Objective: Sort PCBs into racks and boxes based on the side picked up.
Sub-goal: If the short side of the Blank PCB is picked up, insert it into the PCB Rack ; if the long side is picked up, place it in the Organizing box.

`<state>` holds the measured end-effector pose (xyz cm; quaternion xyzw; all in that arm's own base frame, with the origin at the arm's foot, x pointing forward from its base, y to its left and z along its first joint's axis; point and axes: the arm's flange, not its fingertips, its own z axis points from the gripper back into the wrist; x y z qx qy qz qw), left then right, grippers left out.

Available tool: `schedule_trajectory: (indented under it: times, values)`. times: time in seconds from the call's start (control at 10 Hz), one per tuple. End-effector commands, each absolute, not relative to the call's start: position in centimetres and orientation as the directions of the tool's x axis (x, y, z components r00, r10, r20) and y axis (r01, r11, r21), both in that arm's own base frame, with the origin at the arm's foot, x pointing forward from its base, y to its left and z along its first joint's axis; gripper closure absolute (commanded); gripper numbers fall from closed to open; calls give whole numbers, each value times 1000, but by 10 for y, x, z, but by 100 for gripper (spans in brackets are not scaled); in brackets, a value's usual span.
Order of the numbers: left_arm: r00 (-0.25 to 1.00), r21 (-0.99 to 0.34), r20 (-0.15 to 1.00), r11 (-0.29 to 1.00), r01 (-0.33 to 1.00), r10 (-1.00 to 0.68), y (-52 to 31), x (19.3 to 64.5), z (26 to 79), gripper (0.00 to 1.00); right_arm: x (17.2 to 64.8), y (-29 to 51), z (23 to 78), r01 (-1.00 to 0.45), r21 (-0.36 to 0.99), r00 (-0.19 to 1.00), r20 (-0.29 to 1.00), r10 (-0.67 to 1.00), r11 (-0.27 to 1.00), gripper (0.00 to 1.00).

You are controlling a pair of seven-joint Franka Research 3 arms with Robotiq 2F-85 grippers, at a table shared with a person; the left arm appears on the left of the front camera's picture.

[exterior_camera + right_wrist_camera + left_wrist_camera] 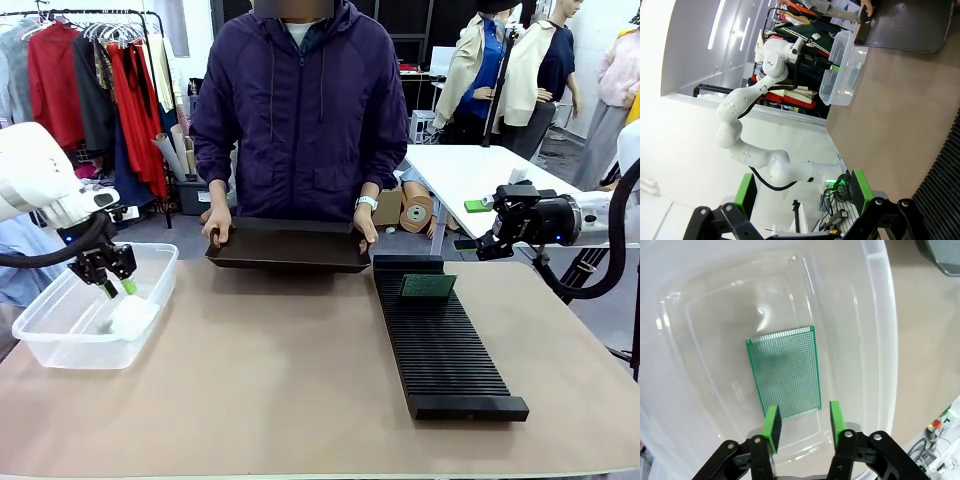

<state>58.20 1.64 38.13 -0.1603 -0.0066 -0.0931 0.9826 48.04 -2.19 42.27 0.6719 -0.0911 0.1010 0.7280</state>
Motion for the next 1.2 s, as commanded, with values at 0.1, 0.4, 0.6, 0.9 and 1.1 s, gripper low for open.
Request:
schedule_trajectory:
  times: [0.1, 0.4, 0.6, 0.9, 1.1]
  values:
    - [984, -224, 80, 959, 171, -157, 15, 568, 410, 0, 480, -21, 425, -280, 957, 960, 278, 26, 81, 0]
    - [977, -195, 130, 962, 191, -167, 15, 562, 433, 0, 480, -21, 425, -280, 957, 960, 278, 26, 81, 0]
    - [975, -200, 152, 961, 189, -160, 15, 560, 443, 0, 480, -21, 425, -280, 957, 960, 278, 26, 81, 0]
    - [973, -204, 155, 958, 203, -173, 12, 560, 450, 0, 480, -21, 425, -280, 957, 960, 278, 26, 81, 0]
    - [971, -203, 157, 957, 208, -178, 12, 561, 450, 0, 480, -21, 425, -280, 957, 960, 278, 26, 81, 0]
